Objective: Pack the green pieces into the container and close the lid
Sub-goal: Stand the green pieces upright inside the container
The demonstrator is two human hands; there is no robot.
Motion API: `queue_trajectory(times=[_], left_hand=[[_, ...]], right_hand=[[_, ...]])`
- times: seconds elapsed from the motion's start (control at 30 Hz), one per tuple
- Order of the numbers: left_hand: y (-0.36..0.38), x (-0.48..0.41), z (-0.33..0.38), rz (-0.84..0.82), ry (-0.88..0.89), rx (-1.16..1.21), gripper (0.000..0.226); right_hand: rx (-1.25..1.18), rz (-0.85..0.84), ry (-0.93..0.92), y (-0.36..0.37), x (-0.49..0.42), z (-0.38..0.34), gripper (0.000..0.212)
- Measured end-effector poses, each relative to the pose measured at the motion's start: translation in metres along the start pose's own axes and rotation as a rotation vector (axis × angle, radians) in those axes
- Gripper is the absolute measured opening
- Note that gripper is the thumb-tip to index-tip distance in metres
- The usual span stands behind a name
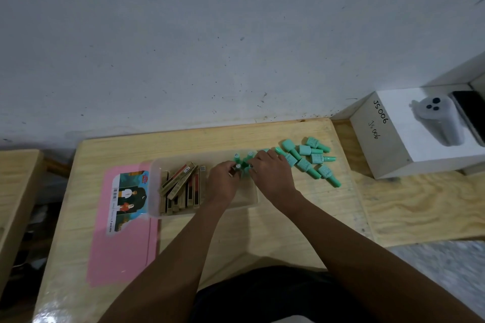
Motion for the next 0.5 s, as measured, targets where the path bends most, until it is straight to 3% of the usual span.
queue_trajectory(times=[0.27, 0.37, 0.5], left_hand=[[-0.001, 0.004, -0.001, 0.066, 0.015, -0.029, 0.023], [-0.006, 0.01, 0.005, 0.135, 0.034, -0.015, 0.029], [-0.005, 0.025, 0.043, 0.244, 0.307, -0.077, 0.022]], right_hand=[[-0.18, 0.104, 0.053, -0.015, 0.018, 0.03, 0.02], [-0.216, 0.107, 0.22, -0.022, 0.036, 0.065, 0.021], [-0.147, -0.02, 0.484, -0.019, 0.066, 0.123, 0.025]])
Point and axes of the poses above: each hand's wrist, its own x-axis away from the middle knuckle, its own y-axis out of the palm, z = x × y, the point moved 3 cm from there along -x, towards the middle knuckle, and after that the axes turned 7 degrees about z, right-handed, at the moved point
